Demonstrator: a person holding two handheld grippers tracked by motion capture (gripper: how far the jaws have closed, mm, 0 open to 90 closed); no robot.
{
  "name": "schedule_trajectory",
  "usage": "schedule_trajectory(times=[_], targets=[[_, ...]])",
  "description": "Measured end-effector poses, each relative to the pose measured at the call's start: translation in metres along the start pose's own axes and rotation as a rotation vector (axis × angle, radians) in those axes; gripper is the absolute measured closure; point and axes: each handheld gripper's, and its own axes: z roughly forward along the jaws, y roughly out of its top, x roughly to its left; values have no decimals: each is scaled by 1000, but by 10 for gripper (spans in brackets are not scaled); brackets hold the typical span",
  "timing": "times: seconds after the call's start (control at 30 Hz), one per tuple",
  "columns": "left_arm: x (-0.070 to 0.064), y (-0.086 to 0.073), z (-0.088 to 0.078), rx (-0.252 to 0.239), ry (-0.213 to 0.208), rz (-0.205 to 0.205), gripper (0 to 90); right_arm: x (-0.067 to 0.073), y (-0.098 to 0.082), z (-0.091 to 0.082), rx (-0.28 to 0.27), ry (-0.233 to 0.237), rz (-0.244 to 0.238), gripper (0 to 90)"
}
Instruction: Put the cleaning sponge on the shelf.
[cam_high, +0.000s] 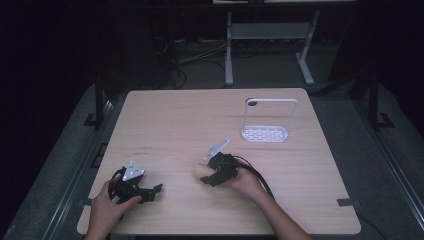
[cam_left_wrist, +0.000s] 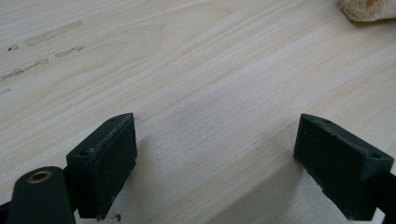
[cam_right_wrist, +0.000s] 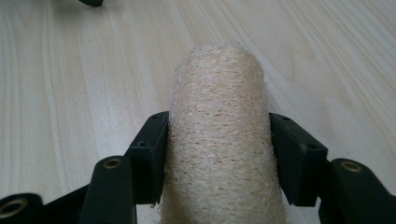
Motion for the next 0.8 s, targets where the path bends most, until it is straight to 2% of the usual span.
schedule_trajectory(times=[0.3, 0.43, 0.8], targets=[[0, 0, 0, -1, 0, -1, 127, -1, 0, -5, -5, -7, 6, 424], [0, 0, 0, 0, 0, -2, 126, 1, 0, -8, -3, -8, 24, 425], [0, 0, 0, 0, 1, 4, 126, -1, -1, -16, -19, -31, 18, 425]])
